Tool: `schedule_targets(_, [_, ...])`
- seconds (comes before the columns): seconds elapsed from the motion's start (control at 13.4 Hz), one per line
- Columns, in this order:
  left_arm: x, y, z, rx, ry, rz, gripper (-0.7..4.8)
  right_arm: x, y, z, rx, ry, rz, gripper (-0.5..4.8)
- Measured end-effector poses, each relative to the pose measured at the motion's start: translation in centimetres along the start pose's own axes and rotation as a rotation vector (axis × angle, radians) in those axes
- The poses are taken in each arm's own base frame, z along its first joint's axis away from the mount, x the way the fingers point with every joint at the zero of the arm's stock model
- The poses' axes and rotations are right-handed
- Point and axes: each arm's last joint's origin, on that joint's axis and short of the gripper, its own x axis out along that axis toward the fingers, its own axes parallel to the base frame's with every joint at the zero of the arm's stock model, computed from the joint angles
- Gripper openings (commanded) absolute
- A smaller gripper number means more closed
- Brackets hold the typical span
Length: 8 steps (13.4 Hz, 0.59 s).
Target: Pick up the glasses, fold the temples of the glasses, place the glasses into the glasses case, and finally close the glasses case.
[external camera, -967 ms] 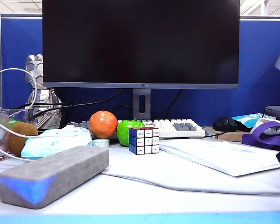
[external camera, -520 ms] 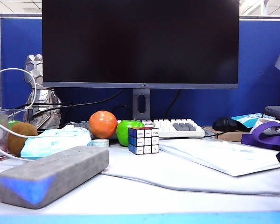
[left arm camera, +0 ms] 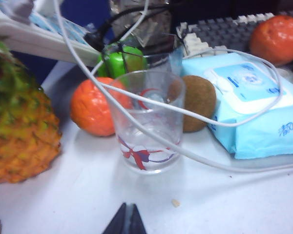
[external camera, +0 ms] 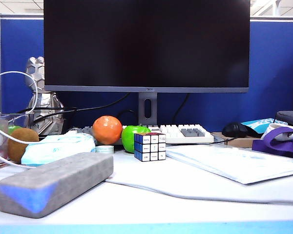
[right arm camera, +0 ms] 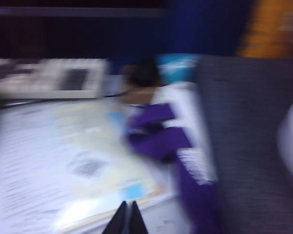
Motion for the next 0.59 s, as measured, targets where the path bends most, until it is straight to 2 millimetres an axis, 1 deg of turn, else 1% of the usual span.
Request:
schedule_targets(0.07, [-0.04,0.01,0.05,0.000,-0.007,0.002,-0.04,0.02,-0.32,-0.02,-0.001,0.002,-0.016,0.00])
schedule_targets(0.15, [-0.05,0.01,0.06,0.000,-0.009,0.003,-0.04,0.03,-0.67,-0.41,0.000,0.043,-0.017,0.00])
schedule_targets(0.22, [-0.05,0.01,0.07,0.000,-0.009,0.002,-0.04,-0.01,-0.58,-1.00,0.001,0.105,0.016,-0.01])
schedule_targets(0.59, [-0.05,0.01,0.06,0.000,-0.009,0.002,-0.04,-0.01,-0.58,-1.00,0.002,0.104,0.016,0.00])
